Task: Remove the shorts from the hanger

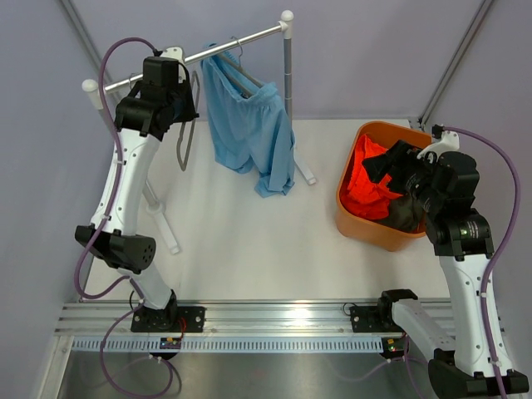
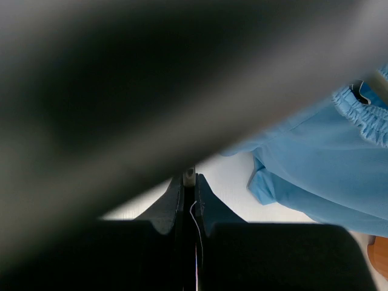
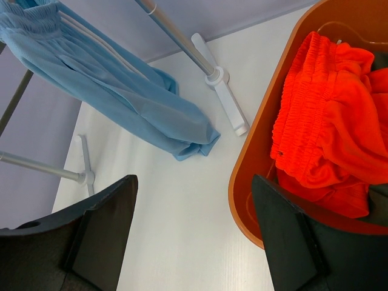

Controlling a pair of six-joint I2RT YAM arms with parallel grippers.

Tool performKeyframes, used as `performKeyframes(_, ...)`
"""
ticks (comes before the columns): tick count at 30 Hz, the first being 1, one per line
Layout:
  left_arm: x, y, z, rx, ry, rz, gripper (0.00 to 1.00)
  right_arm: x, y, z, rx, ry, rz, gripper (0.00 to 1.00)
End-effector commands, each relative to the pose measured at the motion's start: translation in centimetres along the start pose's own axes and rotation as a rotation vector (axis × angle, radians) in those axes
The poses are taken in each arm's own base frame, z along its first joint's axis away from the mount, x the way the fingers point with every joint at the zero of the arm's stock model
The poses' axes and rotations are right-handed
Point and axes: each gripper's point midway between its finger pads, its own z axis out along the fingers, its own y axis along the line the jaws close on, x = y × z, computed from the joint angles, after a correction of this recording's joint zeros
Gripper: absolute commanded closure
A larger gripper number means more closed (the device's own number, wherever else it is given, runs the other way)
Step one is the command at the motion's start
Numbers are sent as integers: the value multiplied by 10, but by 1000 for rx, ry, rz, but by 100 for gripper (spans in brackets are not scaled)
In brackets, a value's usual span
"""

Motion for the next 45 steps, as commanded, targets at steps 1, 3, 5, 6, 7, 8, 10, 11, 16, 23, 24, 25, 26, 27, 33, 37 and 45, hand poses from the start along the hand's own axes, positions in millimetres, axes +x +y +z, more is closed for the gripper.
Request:
performKeyframes(1, -41, -2, -24, 33, -155, -20, 100, -11, 9, -4, -38, -39, -33, 16)
performKeyframes(3, -50, -5, -35, 57, -191, -27, 100, -12, 9, -6, -39, -41, -35, 16)
performKeyframes(5, -55, -7, -45, 79, -213, -23, 100, -12, 10, -7, -41, -45, -36, 16)
performKeyframes(6, -55, -8, -48, 86, -217, -21, 100, -12, 10, -8, -39, -45, -36, 16)
performKeyframes(7, -55, -8, -51, 93, -217, -16, 100, -12, 9, -7, -37, -47, -34, 16)
performKeyframes(8, -54, -11, -53, 106, -216, -11, 100, -12, 9, -7, -37, -45, -33, 16)
performKeyframes(10, -55, -11, -60, 116, -222, -5, 100, -12, 11, -7, -44, -44, -30, 16)
performKeyframes(11, -56, -11, -65, 121, -230, -4, 100, -13, 11, -7, -45, -46, -30, 16)
performKeyframes(16, -54, -11, -77, 134, -227, 15, 100, -15, 13, -10, -48, -54, -31, 17)
performKeyframes(23, -46, -13, -84, 155, -225, 29, 100, -12, 12, -10, -45, -46, -29, 17)
performKeyframes(24, -46, -14, -87, 161, -232, 29, 100, -11, 11, -9, -44, -44, -29, 17)
performKeyframes(25, -40, -14, -88, 164, -224, 29, 100, -11, 11, -10, -43, -47, -27, 17)
performKeyframes(26, -37, -15, -89, 170, -224, 32, 100, -11, 10, -10, -41, -48, -27, 17)
performKeyframes(27, -36, -14, -90, 172, -228, 32, 100, -11, 11, -10, -43, -48, -28, 17)
performKeyframes(33, -28, -16, -102, 195, -235, 47, 100, -7, 8, -8, -41, -44, -27, 17)
performKeyframes(37, -27, -17, -103, 203, -231, 61, 100, -5, 7, -6, -39, -37, -24, 17)
performKeyframes(45, -50, -1, -92, 78, -289, -67, 100, -7, 8, -7, -41, -41, -24, 17)
